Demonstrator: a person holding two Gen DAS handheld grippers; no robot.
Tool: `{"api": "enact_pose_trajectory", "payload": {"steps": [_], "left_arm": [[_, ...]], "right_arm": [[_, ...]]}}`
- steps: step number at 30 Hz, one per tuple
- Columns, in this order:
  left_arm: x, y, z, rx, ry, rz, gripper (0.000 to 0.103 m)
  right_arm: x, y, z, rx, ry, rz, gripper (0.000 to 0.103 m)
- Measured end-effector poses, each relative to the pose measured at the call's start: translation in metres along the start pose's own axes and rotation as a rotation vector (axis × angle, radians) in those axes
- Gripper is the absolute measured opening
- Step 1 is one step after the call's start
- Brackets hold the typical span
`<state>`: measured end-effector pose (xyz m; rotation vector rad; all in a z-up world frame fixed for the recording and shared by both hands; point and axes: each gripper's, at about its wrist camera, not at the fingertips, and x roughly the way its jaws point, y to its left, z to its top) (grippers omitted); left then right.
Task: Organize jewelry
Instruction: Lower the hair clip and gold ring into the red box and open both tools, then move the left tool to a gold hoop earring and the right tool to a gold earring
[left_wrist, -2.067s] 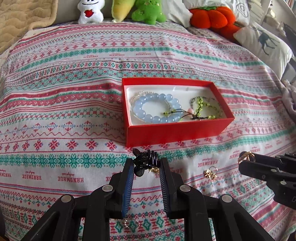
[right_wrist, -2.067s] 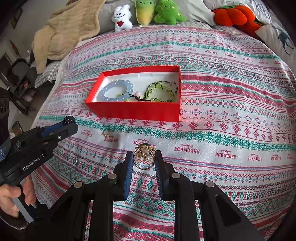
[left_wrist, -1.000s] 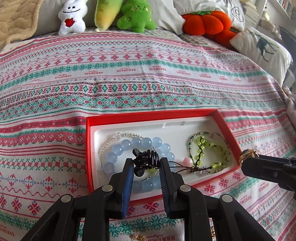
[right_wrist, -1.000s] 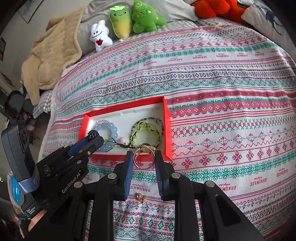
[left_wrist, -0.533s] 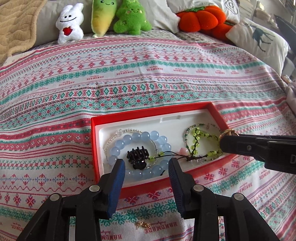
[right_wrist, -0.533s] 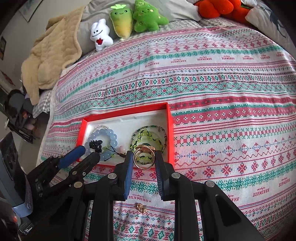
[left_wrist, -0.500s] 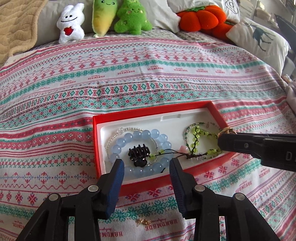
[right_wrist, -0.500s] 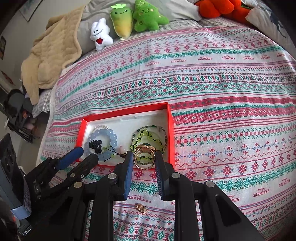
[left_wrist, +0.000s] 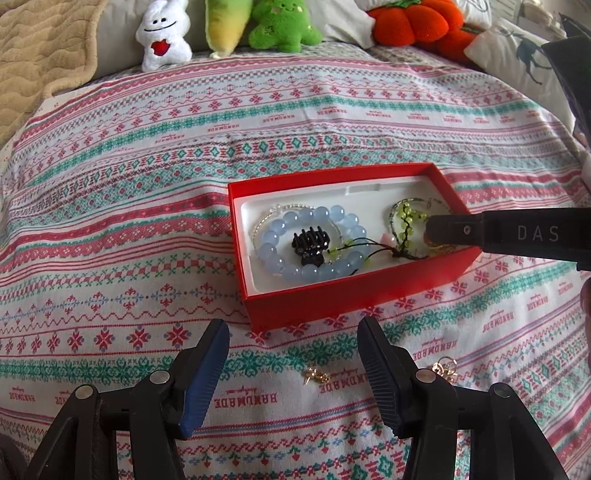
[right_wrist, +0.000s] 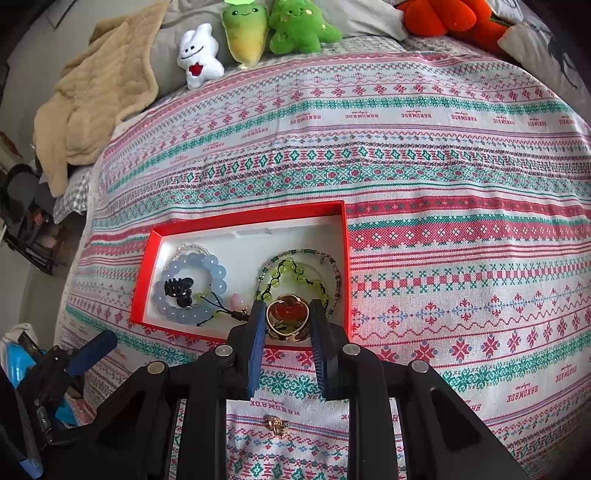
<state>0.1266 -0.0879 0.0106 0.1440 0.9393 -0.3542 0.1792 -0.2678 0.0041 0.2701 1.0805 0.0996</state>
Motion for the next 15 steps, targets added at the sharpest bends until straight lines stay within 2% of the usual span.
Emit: {"api": "enact_pose_trajectory", "payload": {"steps": [8, 15], "left_arm": [[-0.003, 0.004, -0.006, -0.015, 0.014, 0.013, 0.074], [-0.01, 0.002, -0.01, -0.006, 0.031, 0.015, 0.084]], "right_arm": [[-0.01, 0.005, -0.002, -0.019, 0.004, 0.023, 0.03], [-0.032, 0.008, -0.014, -0.03, -0.019, 0.045, 0.046]]}}
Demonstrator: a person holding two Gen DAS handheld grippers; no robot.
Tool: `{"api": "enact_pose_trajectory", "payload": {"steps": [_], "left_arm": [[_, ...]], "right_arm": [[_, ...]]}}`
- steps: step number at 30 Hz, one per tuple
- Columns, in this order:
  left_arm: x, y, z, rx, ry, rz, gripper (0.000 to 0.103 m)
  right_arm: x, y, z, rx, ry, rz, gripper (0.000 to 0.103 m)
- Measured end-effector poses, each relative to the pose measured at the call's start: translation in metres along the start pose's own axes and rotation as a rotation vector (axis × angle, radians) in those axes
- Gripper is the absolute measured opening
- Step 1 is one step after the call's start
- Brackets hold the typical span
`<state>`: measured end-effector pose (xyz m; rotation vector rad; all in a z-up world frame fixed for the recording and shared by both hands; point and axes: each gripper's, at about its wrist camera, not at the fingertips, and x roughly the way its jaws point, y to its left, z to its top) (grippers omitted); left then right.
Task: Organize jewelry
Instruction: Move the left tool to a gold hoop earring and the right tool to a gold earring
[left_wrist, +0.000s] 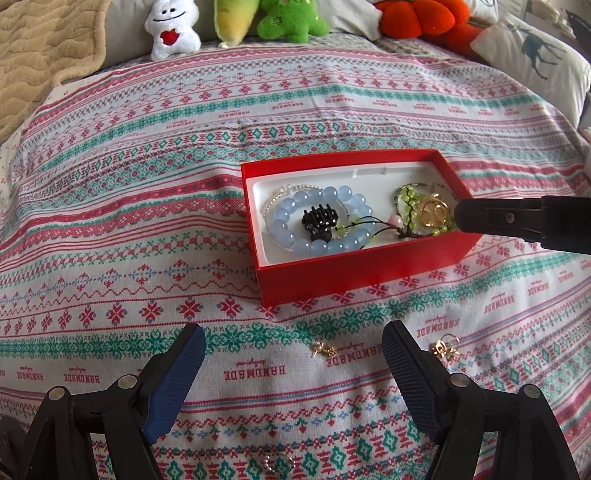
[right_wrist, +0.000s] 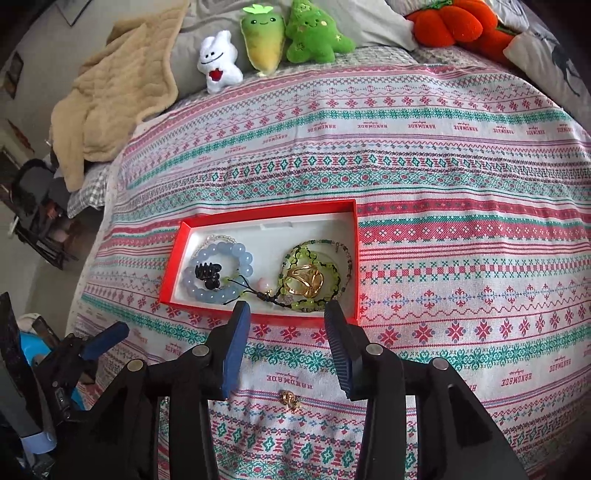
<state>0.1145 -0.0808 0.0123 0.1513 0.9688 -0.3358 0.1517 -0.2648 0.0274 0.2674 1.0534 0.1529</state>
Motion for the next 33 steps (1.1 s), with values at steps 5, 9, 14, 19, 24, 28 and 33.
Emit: {"api": "enact_pose_trajectory", "payload": {"steps": [5, 9, 14, 19, 24, 28, 33], "left_arm": [[-0.004, 0.001, -0.007, -0.001, 0.011, 0.015, 0.09], [-0.004, 0.004, -0.012, -0.009, 0.03, 0.025, 0.093], [-0.003, 0.011, -0.018, -0.022, 0.049, 0.036, 0.093], [-0.001, 0.02, -0.025, -0.041, 0.07, 0.036, 0.094], [0.001, 0.029, -0.033, -0.05, 0.082, 0.045, 0.094], [0.002, 0.039, -0.041, -0.064, 0.077, 0.067, 0.094], [0.006, 0.051, -0.05, -0.071, 0.075, 0.093, 0.094]], "right_arm": [[-0.013, 0.007, -0.011, -0.036, -0.011, -0.008, 0.061], [-0.02, 0.009, -0.021, -0.044, -0.017, -0.016, 0.071], [-0.029, 0.008, -0.033, -0.04, -0.026, -0.02, 0.074], [-0.033, 0.009, -0.048, -0.051, -0.042, -0.057, 0.076], [-0.027, 0.008, -0.063, -0.06, -0.014, -0.076, 0.077], [-0.019, 0.006, -0.076, -0.077, 0.018, -0.097, 0.077], [-0.011, 0.003, -0.089, -0.118, 0.041, -0.133, 0.077]]}}
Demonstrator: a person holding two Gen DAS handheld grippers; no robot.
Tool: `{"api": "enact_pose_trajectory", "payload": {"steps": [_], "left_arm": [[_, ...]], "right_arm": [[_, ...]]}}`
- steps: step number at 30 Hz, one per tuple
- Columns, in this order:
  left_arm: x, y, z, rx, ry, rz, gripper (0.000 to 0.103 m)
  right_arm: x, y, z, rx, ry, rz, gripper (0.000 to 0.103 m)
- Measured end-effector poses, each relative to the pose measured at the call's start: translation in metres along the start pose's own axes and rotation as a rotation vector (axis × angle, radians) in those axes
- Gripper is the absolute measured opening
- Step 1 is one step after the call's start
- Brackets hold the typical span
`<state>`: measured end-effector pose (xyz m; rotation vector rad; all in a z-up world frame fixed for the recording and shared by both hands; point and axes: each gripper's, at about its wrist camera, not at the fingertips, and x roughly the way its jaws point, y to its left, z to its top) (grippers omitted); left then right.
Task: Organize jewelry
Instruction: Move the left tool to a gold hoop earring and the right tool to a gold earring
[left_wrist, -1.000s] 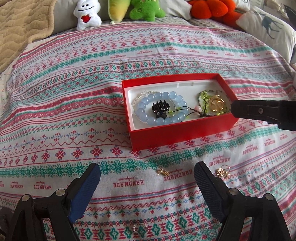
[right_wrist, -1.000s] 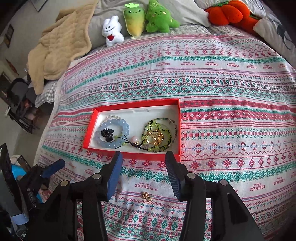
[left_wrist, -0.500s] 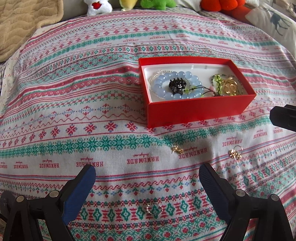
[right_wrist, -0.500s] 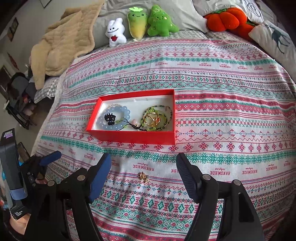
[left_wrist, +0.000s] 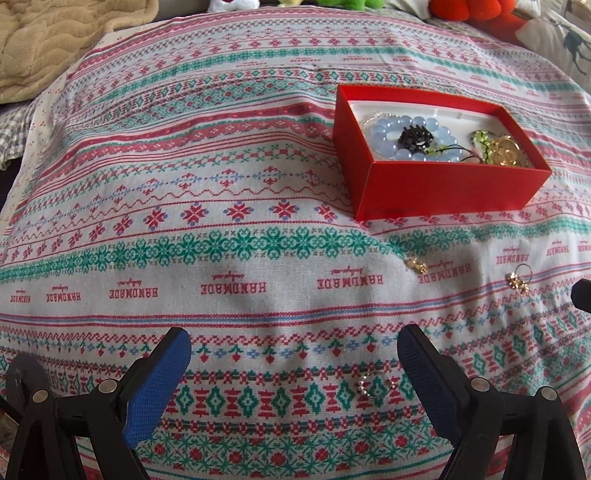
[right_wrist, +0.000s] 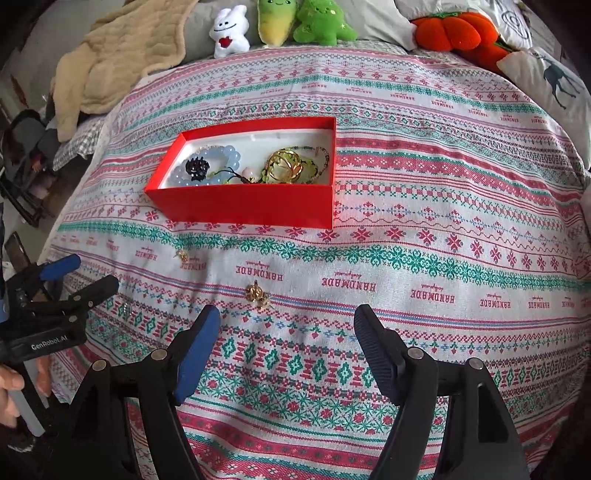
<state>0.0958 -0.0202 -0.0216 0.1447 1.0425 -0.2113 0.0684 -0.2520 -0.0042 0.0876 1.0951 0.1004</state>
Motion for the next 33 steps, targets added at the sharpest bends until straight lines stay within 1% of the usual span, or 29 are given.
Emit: {"api": "enact_pose_trajectory", "payload": {"steps": [7, 11, 14, 16, 21, 23, 24, 26, 28, 31, 33], "left_arm": [[0.012, 0.012, -0.015, 0.022, 0.031, 0.017, 0.094], [0.014, 0.02, -0.02, 0.023, 0.034, 0.017, 0.094], [0.012, 0.024, -0.021, 0.013, 0.029, -0.005, 0.094], [0.01, 0.026, -0.02, 0.003, 0.027, -0.021, 0.094], [0.008, 0.029, -0.017, -0.021, 0.029, -0.047, 0.094], [0.008, 0.03, -0.016, -0.038, 0.031, -0.056, 0.093], [0.007, 0.03, -0.015, -0.045, 0.032, -0.068, 0.093], [0.008, 0.032, -0.014, -0.057, 0.035, -0.09, 0.093], [0.008, 0.031, -0.013, -0.061, 0.036, -0.099, 0.092], [0.01, 0.028, -0.011, -0.049, 0.041, -0.106, 0.088], [0.011, 0.026, -0.011, -0.04, 0.047, -0.111, 0.086]], "right_arm": [[0.021, -0.001, -0.02, -0.069, 0.041, -0.032, 0.077], [0.033, 0.001, -0.031, -0.112, 0.062, -0.04, 0.077], [0.034, 0.005, -0.036, -0.168, 0.034, -0.053, 0.078], [0.035, 0.006, -0.037, -0.192, 0.029, -0.047, 0.078], [0.033, 0.003, -0.029, -0.175, 0.015, -0.023, 0.077], [0.033, 0.002, -0.024, -0.171, 0.01, 0.001, 0.077], [0.032, 0.004, -0.021, -0.175, 0.007, 0.011, 0.076], [0.033, 0.008, -0.015, -0.189, 0.002, 0.027, 0.07], [0.034, 0.011, -0.01, -0.201, 0.005, 0.044, 0.058], [0.037, 0.016, -0.003, -0.208, 0.006, 0.07, 0.046], [0.037, 0.02, -0.002, -0.214, 0.005, 0.079, 0.042]]}}
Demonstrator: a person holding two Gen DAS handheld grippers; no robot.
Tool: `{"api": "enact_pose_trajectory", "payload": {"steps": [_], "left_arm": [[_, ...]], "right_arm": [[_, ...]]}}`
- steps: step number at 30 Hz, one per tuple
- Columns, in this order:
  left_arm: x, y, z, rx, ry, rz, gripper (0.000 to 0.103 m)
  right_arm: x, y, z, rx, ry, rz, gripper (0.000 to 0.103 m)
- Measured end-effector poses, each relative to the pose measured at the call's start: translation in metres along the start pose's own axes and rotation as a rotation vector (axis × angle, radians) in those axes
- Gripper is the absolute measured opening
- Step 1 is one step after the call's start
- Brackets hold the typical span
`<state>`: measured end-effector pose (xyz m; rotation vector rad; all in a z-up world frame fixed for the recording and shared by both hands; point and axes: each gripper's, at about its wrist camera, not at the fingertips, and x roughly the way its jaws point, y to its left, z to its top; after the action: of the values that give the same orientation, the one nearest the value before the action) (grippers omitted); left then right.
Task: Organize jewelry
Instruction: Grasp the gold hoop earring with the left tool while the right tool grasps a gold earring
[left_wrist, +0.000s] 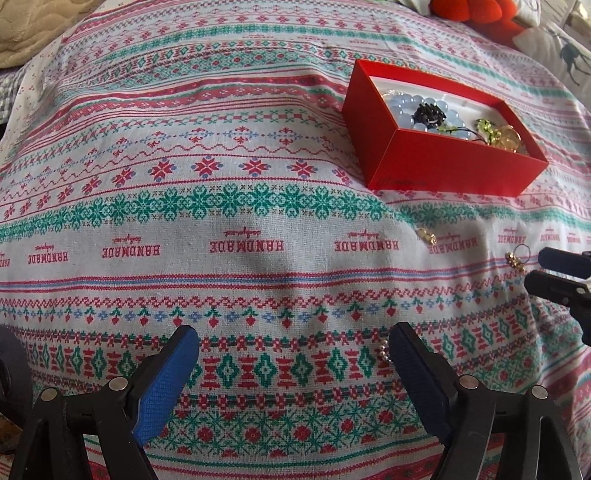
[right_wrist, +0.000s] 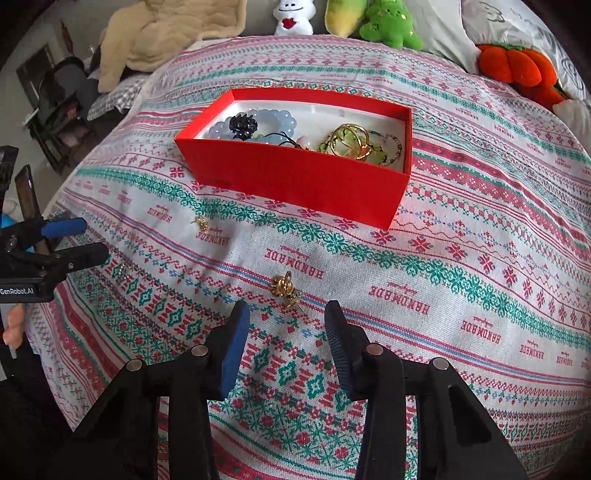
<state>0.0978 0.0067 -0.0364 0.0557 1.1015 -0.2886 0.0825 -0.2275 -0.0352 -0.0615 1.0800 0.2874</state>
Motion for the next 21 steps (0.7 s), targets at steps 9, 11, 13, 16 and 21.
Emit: {"api": "enact_pose_trajectory", "payload": {"steps": [9, 11, 13, 16, 21], "left_arm": [[0.001, -0.008, -0.003, 0.039, 0.007, -0.007, 0.077], [0.0, -0.01, -0.003, 0.044, 0.006, -0.012, 0.076], [0.0, -0.011, -0.001, 0.049, 0.002, -0.018, 0.073], [-0.002, -0.011, 0.003, 0.045, -0.002, -0.041, 0.059], [-0.001, -0.006, 0.011, 0.0, 0.028, -0.141, 0.033]], "right_arm": [[0.007, 0.0, 0.012, 0.02, 0.003, 0.014, 0.023], [0.01, -0.003, 0.014, 0.033, 0.005, 0.021, 0.016], [0.01, -0.005, 0.015, 0.048, 0.002, 0.031, 0.002], [0.004, -0.012, 0.017, 0.079, -0.018, 0.043, 0.001], [-0.012, -0.021, 0.02, 0.11, -0.051, 0.05, 0.001]]}}
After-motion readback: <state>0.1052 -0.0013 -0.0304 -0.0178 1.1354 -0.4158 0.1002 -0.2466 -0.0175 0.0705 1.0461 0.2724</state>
